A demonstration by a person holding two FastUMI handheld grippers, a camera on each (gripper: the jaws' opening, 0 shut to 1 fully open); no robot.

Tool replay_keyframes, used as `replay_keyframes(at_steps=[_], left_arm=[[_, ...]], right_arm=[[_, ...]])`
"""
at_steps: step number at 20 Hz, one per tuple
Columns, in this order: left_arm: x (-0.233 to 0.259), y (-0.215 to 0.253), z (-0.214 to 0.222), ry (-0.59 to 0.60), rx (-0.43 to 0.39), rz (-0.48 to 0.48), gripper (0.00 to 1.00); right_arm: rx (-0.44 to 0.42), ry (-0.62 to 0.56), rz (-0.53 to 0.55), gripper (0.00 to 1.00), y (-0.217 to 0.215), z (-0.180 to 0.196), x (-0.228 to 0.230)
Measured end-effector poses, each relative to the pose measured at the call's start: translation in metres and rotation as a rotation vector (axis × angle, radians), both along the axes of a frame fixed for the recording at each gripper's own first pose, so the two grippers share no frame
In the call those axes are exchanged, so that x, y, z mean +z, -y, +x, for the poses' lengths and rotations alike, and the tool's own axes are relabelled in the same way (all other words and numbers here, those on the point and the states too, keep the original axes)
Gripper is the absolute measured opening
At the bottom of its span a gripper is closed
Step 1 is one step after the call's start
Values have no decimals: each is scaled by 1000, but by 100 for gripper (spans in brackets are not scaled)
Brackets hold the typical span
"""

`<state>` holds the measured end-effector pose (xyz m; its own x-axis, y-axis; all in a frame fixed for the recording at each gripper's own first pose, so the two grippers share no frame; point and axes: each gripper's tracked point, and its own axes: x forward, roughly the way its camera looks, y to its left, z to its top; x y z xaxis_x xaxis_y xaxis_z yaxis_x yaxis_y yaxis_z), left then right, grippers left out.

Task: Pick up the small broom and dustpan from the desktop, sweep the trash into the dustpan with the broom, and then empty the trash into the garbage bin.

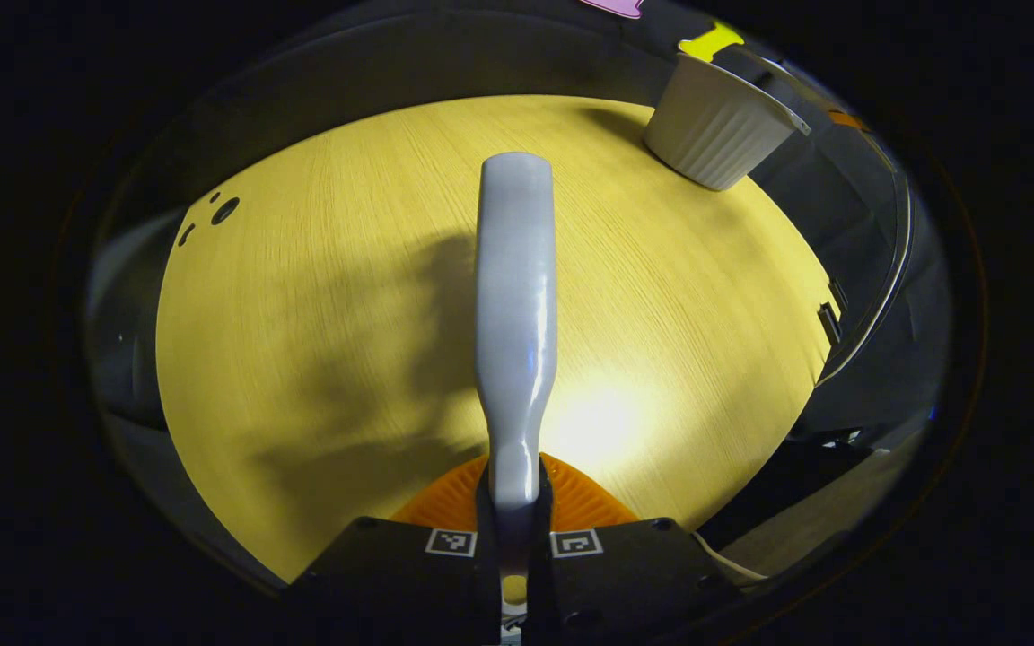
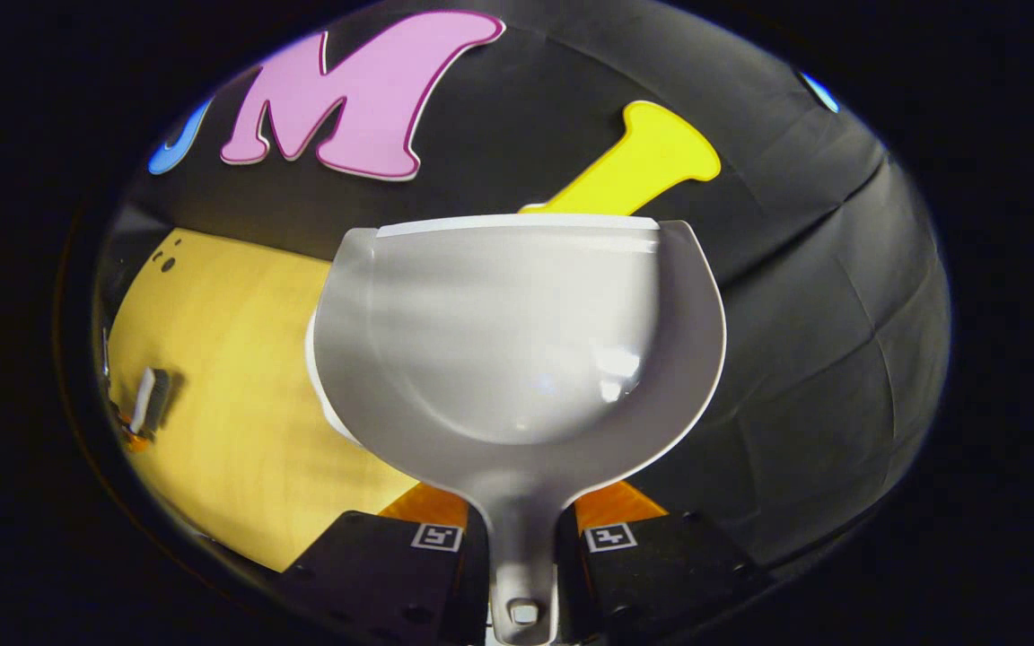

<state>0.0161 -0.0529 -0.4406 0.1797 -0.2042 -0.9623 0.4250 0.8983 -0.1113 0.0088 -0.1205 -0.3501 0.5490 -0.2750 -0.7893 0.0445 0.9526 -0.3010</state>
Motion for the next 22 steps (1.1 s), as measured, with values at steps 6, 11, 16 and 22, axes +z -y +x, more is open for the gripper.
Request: replay_keyframes(at_steps=[6,11,16,22], left_arm=[[-1,7,-3,8,24,-6,16],[-6,18,-10,27,74,13,16],[-14,31,-9,36,118,33,16],[-15,36,-8,22,137,67,16]], right_arm=[[79,67,123,35,-11,6,-6],[157,-1,244,35,-10,-1,-28],[245,-102,305,35,-19,-16,-52],[316,-262,314,34,-3,-58,-100]])
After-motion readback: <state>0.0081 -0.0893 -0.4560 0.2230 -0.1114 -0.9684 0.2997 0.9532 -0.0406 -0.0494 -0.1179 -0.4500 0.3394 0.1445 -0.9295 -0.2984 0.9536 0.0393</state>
